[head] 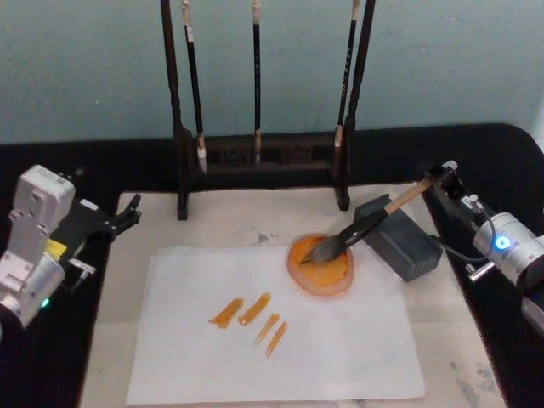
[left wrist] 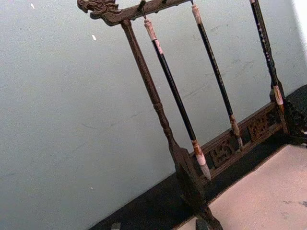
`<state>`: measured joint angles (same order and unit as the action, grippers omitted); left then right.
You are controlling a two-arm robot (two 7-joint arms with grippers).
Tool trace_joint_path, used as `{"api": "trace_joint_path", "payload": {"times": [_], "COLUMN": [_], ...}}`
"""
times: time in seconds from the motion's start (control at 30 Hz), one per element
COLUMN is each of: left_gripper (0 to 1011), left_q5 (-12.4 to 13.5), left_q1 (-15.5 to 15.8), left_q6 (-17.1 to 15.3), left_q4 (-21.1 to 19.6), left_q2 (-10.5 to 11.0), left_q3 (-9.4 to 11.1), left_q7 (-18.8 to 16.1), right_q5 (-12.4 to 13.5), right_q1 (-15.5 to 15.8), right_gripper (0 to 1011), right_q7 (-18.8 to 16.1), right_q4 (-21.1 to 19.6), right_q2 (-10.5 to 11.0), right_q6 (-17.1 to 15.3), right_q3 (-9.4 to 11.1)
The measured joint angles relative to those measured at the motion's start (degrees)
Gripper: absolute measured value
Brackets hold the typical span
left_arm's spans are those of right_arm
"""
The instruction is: Pick up the brush from the inkstone, write on the paper, then place the brush back to its original position.
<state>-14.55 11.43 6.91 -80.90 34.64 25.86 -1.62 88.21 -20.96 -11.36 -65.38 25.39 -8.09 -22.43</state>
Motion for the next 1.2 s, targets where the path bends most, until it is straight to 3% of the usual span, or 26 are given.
{"api": "trace_joint_path", "payload": {"times": [0.33, 0.6, 0.83, 1.2], "left_gripper": [1010, 1010, 1010, 1010], "left_q5": [0.00, 0.00, 0.00, 0.00], "left_q1": [0.00, 0.00, 0.00, 0.00], "left_q6": [0.00, 0.00, 0.00, 0.00], "left_q4": [0.00, 0.00, 0.00, 0.00], "left_q2": [0.00, 0.00, 0.00, 0.00], "left_q3": [0.00, 0.00, 0.00, 0.00], "left_q7": [0.00, 0.00, 0.00, 0.00], "right_q5": [-0.03, -0.07, -0.10, -0.18], "right_q1": [0.12, 0.16, 0.19, 0.46], "right_gripper": [171, 390, 659, 952], "right_q7": [-0.01, -0.02, -0.02, 0.07], "right_q4": [-0.13, -0.19, -0.22, -0.80], "right_q2": [-0.02, -0.02, -0.02, 0.10], "right_q6": [0.01, 0.03, 0.06, 0.26], "right_q3": [0.08, 0.14, 0.15, 0.15]}}
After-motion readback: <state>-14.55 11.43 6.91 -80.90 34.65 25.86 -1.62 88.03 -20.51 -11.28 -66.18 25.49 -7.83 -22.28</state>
